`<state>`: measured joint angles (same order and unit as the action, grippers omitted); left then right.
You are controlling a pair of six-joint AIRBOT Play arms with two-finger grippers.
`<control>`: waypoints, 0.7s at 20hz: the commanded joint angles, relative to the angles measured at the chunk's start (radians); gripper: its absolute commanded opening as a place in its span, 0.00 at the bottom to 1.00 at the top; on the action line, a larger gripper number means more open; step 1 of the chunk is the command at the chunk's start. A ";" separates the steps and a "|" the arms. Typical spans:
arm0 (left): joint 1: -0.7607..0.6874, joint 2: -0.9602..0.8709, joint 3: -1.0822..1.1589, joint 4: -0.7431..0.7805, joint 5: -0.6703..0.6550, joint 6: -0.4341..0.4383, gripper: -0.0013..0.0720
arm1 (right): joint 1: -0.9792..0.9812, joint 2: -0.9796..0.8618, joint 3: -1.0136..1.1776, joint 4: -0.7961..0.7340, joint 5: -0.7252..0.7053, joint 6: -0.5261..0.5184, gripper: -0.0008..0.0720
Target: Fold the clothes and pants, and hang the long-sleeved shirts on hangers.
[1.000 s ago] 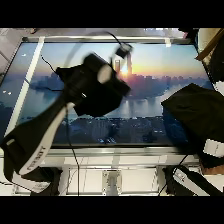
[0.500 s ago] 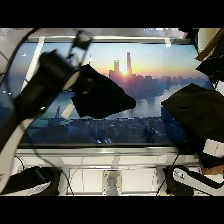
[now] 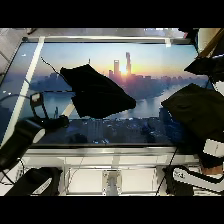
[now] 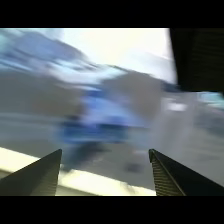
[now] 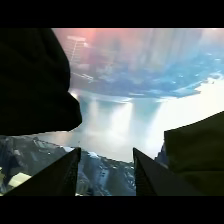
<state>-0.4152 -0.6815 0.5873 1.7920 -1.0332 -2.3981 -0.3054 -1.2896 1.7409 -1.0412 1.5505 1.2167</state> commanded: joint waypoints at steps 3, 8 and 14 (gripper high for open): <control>0.101 -0.158 -0.119 -0.420 0.390 0.116 0.85 | 0.001 -0.007 -0.051 0.040 0.006 0.000 0.53; 0.107 -0.370 -0.117 -0.645 0.697 0.272 0.84 | 0.001 -0.006 -0.051 0.040 0.009 0.000 0.54; 0.110 -0.461 -0.101 -0.645 0.873 0.271 0.84 | 0.001 -0.007 -0.051 0.040 0.000 0.000 0.53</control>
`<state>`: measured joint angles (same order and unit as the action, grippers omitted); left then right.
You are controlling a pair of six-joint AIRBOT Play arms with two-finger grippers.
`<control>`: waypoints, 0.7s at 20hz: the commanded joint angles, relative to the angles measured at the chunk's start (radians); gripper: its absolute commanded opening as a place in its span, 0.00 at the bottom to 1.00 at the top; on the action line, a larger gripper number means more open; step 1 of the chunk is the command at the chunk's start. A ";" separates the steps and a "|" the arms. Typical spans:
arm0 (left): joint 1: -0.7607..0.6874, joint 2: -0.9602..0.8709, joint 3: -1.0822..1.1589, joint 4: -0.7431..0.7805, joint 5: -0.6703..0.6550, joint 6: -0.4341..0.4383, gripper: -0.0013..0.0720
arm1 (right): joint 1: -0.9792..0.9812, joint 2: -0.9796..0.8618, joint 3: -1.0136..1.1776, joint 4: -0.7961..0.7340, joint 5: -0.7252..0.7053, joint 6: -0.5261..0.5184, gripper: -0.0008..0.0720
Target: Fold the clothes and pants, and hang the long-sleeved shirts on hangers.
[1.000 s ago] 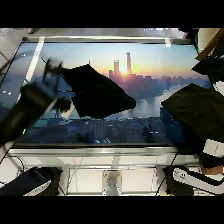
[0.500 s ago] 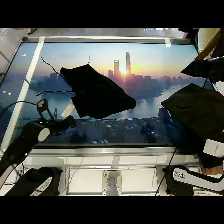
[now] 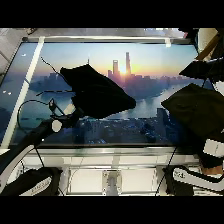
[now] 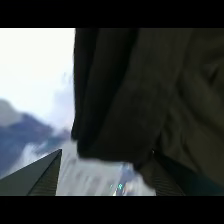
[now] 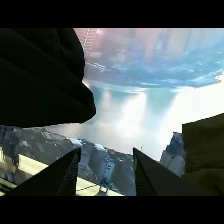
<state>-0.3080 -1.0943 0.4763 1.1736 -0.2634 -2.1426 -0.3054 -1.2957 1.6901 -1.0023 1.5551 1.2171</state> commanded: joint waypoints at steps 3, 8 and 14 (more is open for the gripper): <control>0.002 -0.109 0.068 -0.026 0.103 0.016 0.83 | 0.001 -0.001 0.000 0.001 -0.004 0.000 0.53; 0.002 -0.208 0.147 -0.023 0.102 0.043 0.46 | 0.001 -0.001 0.000 0.001 -0.005 0.000 0.53; 0.137 0.014 0.152 0.124 -0.106 0.184 0.04 | 0.001 -0.001 0.000 0.003 -0.001 0.000 0.53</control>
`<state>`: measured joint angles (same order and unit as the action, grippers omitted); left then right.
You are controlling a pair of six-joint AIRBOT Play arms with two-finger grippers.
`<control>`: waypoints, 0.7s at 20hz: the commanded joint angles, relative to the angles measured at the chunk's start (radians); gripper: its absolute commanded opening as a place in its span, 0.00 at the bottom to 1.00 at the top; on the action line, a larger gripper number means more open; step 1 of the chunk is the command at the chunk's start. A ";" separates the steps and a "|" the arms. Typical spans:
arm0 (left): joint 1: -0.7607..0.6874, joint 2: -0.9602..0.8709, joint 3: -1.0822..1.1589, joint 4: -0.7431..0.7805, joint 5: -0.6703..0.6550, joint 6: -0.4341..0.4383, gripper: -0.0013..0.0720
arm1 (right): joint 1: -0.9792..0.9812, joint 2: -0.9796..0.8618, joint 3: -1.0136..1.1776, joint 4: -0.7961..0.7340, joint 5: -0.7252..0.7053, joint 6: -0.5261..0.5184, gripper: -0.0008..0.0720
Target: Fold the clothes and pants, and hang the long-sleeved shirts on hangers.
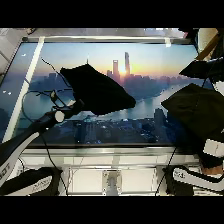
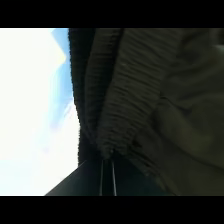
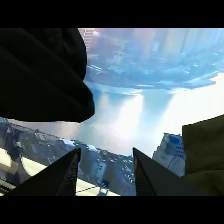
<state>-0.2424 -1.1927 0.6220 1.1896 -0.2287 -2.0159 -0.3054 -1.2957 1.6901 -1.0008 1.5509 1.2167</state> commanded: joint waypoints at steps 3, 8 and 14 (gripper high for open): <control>0.236 0.391 0.006 0.346 -0.404 0.057 0.04 | 0.001 -0.001 -0.002 0.031 0.003 0.000 0.53; 0.534 0.825 0.006 0.534 -0.728 0.134 0.04 | 0.153 -0.001 -0.109 0.060 -0.051 0.002 0.53; 0.789 0.911 0.032 0.680 -0.920 0.253 0.04 | 0.496 -0.105 -0.283 0.057 -0.609 0.128 0.56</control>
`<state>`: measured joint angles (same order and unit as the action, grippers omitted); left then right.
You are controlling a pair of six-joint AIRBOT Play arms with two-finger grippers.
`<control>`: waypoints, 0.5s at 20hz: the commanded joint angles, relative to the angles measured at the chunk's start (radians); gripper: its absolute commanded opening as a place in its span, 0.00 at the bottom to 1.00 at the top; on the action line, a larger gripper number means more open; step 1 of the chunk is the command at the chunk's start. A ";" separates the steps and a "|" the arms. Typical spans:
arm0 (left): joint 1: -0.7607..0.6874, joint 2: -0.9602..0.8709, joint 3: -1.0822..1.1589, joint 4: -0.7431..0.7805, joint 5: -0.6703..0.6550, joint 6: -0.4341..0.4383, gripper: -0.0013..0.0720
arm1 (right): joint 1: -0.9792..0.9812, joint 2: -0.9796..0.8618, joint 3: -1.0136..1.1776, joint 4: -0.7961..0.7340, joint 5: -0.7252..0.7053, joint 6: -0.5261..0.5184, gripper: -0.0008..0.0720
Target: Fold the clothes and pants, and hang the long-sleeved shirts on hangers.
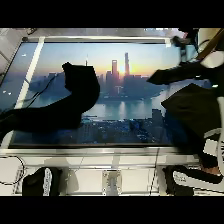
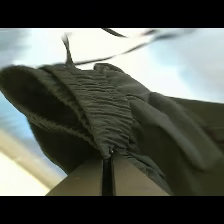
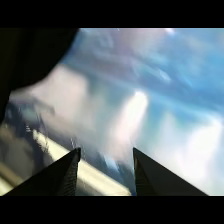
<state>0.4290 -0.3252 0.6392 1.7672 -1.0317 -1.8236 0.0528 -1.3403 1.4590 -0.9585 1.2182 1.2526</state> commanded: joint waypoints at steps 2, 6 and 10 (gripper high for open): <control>0.161 0.023 0.039 0.090 -0.111 0.099 0.04 | 0.196 -0.179 -0.046 0.154 -0.352 0.127 0.63; 0.164 -0.047 0.085 0.017 -0.110 0.101 0.04 | 0.271 -0.475 0.007 0.600 -0.336 0.043 0.73; 0.161 -0.111 0.085 -0.409 -0.117 0.258 0.04 | 0.360 -0.703 0.176 0.700 -0.300 0.068 0.73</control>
<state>0.5846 -0.3943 0.7170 1.6421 -1.1355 -1.6726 0.3511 -1.8854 1.5398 -0.3973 0.9039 1.3087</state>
